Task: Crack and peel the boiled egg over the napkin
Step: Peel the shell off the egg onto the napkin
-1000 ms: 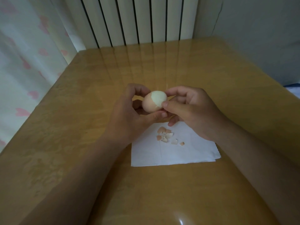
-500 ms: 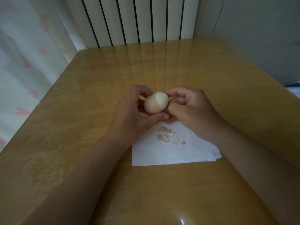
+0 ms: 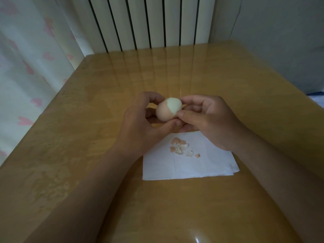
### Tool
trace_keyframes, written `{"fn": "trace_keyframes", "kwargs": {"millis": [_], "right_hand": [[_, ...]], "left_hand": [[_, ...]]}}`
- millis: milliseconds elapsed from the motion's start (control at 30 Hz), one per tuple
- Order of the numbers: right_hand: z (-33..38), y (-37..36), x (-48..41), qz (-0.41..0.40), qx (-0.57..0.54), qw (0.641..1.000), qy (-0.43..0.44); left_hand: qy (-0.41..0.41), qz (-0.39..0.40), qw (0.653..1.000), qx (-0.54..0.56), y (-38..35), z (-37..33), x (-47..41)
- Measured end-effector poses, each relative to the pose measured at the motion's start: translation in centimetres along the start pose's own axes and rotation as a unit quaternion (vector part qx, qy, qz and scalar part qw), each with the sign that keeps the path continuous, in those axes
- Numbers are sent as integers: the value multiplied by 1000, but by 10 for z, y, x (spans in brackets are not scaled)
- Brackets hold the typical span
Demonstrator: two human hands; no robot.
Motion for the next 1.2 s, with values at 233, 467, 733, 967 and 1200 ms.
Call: {"fn": "trace_keyframes", "kwargs": {"millis": [233,467,733,967,1200], "right_hand": [[1,-5,1,-25,57,998,26],[-2,-6,0,-55,43,998,4],[-4,-4,-3,-67,-18,997,-38],[-2,2,-3,-80,9,996,-27],[5,2,5,38,212,975,53]], "left_hand": [[-72,-18,996,-51,-2,7,0],[-215,-40,960,-173,-6,5,-2],[-163,-30,977,-131,-4,4,-2],[106,-22,990,93,3,-1,-3],[168,-13,958,233,6,0,-5]]}}
Point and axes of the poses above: each hand's wrist, its own x-axis away from the middle knuckle, its own y-axis out of the back of the hand, z = x × y, the point moved 2 cm from there along -x, towards the middle knuckle, and after that the axes turned 3 degrees about y, right-handed, at the moved point
